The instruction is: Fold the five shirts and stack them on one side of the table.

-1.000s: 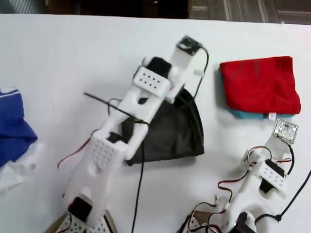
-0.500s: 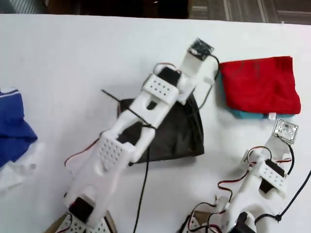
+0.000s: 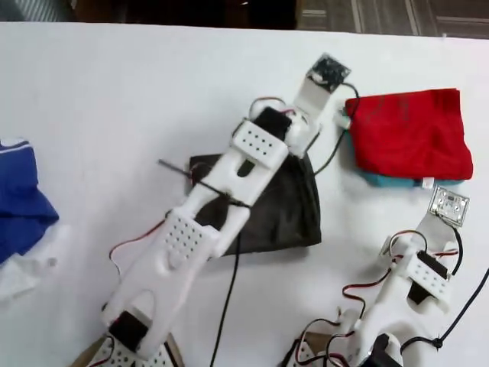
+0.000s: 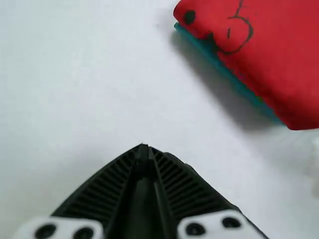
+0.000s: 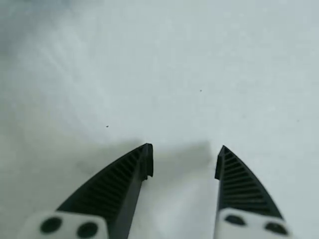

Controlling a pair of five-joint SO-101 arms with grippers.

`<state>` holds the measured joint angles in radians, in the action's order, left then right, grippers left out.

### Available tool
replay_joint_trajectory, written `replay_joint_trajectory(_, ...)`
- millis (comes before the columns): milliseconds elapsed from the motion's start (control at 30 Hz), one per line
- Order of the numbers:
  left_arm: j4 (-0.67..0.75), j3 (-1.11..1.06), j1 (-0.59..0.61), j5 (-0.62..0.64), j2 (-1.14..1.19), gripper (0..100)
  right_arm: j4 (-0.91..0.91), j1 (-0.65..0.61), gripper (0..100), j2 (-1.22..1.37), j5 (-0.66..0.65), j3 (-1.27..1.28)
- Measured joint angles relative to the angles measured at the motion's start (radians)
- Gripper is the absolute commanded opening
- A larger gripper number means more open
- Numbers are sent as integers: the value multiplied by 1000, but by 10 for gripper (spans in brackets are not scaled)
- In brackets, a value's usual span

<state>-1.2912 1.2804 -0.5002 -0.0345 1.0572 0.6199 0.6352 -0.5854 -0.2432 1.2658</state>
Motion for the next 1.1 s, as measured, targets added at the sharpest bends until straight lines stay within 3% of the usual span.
replay_joint_trajectory(167,-250,178,2,0,0,26,0,0,211,0,0,0)
replay_joint_trajectory(300,-399,173,11,0,0,26,0,0,211,0,0,0)
replay_joint_trajectory(733,-215,58,-6,35,121,26,0,0,211,0,0,0)
replay_joint_trajectory(867,-209,106,-31,117,133,26,0,0,211,0,0,0)
replay_joint_trajectory(1100,-196,78,-48,132,132,26,0,0,211,0,0,0)
